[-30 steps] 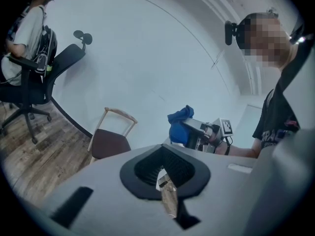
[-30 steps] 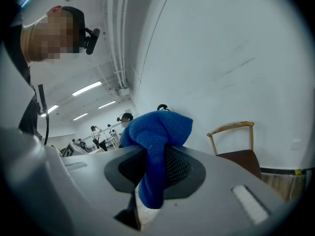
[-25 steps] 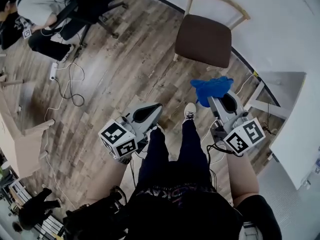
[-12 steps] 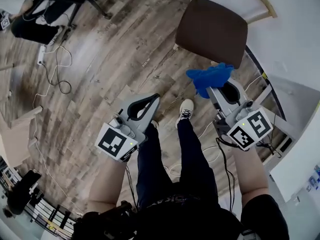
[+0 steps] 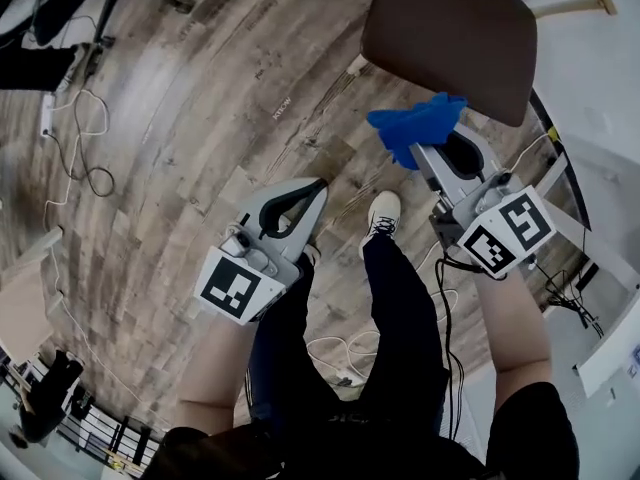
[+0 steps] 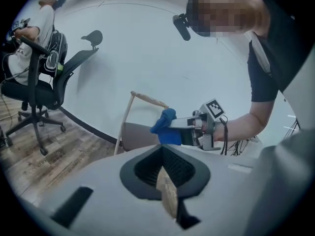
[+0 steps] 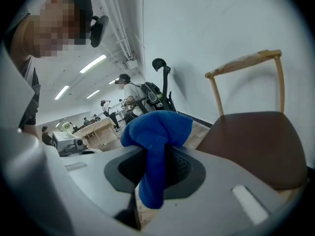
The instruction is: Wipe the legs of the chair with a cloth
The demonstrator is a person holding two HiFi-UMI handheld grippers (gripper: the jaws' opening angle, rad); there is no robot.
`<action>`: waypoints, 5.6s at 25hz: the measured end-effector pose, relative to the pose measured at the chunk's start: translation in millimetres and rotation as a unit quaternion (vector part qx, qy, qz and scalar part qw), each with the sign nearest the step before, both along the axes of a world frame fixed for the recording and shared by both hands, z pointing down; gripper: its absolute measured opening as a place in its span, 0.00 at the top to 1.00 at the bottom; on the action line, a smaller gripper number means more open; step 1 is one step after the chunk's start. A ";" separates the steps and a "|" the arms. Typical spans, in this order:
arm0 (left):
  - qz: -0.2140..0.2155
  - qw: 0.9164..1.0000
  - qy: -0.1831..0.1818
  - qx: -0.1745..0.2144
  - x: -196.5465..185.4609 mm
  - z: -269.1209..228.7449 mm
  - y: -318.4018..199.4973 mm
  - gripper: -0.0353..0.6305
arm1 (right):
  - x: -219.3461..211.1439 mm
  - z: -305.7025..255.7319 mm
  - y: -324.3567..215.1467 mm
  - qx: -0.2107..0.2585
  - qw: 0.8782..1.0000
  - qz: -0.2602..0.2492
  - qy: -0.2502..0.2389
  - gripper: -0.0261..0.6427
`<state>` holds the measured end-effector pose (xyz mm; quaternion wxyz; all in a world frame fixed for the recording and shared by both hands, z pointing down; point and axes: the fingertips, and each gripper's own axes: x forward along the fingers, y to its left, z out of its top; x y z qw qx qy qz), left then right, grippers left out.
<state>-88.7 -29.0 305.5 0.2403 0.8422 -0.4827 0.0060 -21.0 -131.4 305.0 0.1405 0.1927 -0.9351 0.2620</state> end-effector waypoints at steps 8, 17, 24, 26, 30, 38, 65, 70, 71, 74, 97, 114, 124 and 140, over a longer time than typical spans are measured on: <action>0.012 0.999 0.031 -0.018 -12.7 128.2 5.1 0.94 | -30.3 149.0 -29.4 0.002 1.000 0.018 0.017 0.83; 0.059 0.996 0.061 -0.001 -17.1 192.0 -20.6 0.94 | -43.6 248.4 -67.7 0.026 0.999 0.007 0.037 0.83; 0.076 0.996 0.010 0.054 -31.6 201.4 -63.8 0.94 | -45.3 287.0 -94.8 0.068 0.997 0.013 0.036 0.83; 0.080 0.995 -0.008 0.064 -34.4 205.5 -71.2 0.94 | -44.2 290.6 -103.3 0.083 0.996 0.019 0.029 0.83; 0.081 0.994 -0.027 0.069 -39.8 212.5 -79.1 0.94 | -45.5 301.8 -110.8 0.102 0.995 0.014 0.009 0.83; 0.079 0.995 -0.041 0.055 -40.9 226.0 -83.7 0.94 | -45.1 374.5 -115.9 0.096 0.995 -0.013 0.015 0.83; 0.066 0.995 -0.069 0.022 -68.4 237.7 -53.3 0.94 | -45.5 584.6 -110.2 -0.063 0.981 0.015 0.185 0.82; 0.081 0.994 -0.066 0.036 -55.0 235.7 -62.5 0.94 | -49.2 522.1 -110.0 -0.011 0.991 0.020 0.135 0.82; 0.086 0.993 -0.067 0.039 -50.8 235.7 -64.4 0.94 | -50.2 508.1 -109.2 -0.003 0.992 0.020 0.121 0.82; 0.104 0.991 -0.066 0.050 -36.9 234.9 -70.0 0.94 | -50.5 462.9 -109.5 0.026 0.996 0.021 0.082 0.82; 0.127 0.987 -0.015 0.097 8.5 214.6 -98.9 0.94 | -38.2 255.8 -91.0 0.073 0.993 0.041 -0.081 0.82; 0.133 0.987 -0.001 0.090 22.0 221.4 -108.9 0.94 | 167.0 238.7 -91.5 0.093 0.974 0.206 -0.006 0.82; 0.129 0.987 0.004 0.091 24.5 212.5 -104.6 0.94 | 276.3 241.1 -102.8 0.076 0.931 0.358 0.006 0.82; 0.144 0.986 -0.011 0.081 37.9 220.9 -104.8 0.94 | 298.4 274.3 -114.8 0.056 0.912 0.405 0.040 0.83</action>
